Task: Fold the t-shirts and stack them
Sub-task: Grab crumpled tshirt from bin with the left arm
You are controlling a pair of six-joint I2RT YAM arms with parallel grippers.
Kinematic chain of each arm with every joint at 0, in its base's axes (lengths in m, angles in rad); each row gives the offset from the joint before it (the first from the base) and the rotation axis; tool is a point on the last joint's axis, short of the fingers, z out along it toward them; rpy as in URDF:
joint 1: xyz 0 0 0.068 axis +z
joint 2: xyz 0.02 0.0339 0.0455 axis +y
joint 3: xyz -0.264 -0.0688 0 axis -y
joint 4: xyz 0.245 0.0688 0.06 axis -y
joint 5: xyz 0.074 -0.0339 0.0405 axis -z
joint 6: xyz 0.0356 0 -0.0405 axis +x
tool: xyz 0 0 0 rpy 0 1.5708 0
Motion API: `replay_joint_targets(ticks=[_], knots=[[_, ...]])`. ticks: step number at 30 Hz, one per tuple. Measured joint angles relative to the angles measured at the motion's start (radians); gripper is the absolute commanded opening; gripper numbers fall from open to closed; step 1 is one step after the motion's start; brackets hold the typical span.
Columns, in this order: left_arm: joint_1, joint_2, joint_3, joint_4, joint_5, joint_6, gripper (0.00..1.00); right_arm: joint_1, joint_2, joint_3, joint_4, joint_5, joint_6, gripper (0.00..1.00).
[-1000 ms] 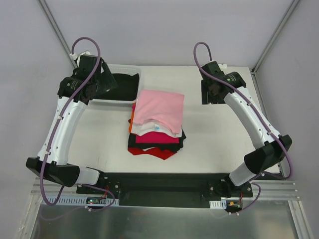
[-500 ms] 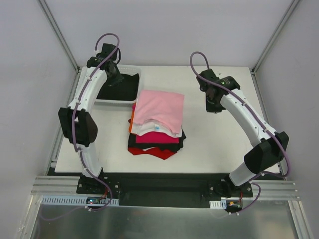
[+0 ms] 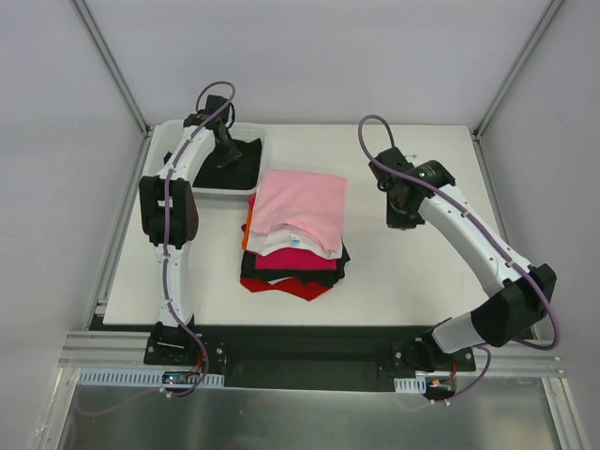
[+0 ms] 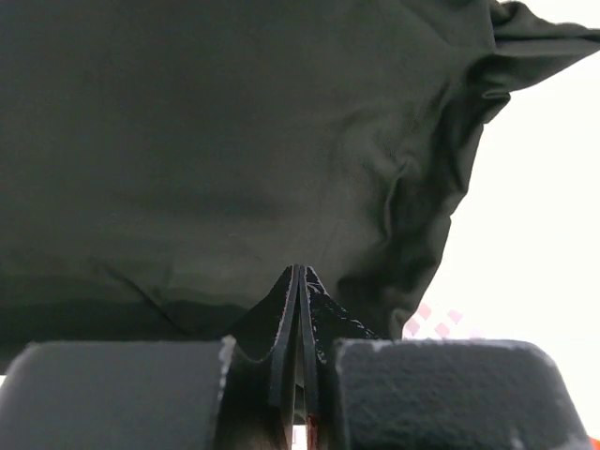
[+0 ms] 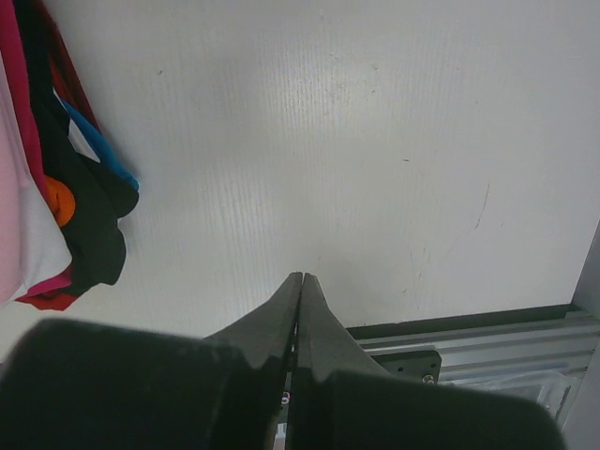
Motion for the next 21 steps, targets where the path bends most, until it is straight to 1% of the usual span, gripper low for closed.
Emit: replay_joint_targets(ticks=[6,10,18,21], knots=[[0.002,0.011,0.003,0.013,0.031,0.003,0.00,0.008,0.011,0.002,-0.002,-0.003,0.010,0.01],[0.023,0.014,-0.020,0.040,0.095,-0.007,0.00,0.018,0.047,0.026,-0.003,-0.006,0.010,0.01],[0.121,0.008,-0.197,0.088,0.166,-0.039,0.00,0.034,0.063,0.034,-0.008,-0.012,0.013,0.01],[0.158,-0.040,-0.299,0.117,0.193,-0.087,0.00,0.037,0.082,0.063,-0.015,-0.015,0.014,0.01]])
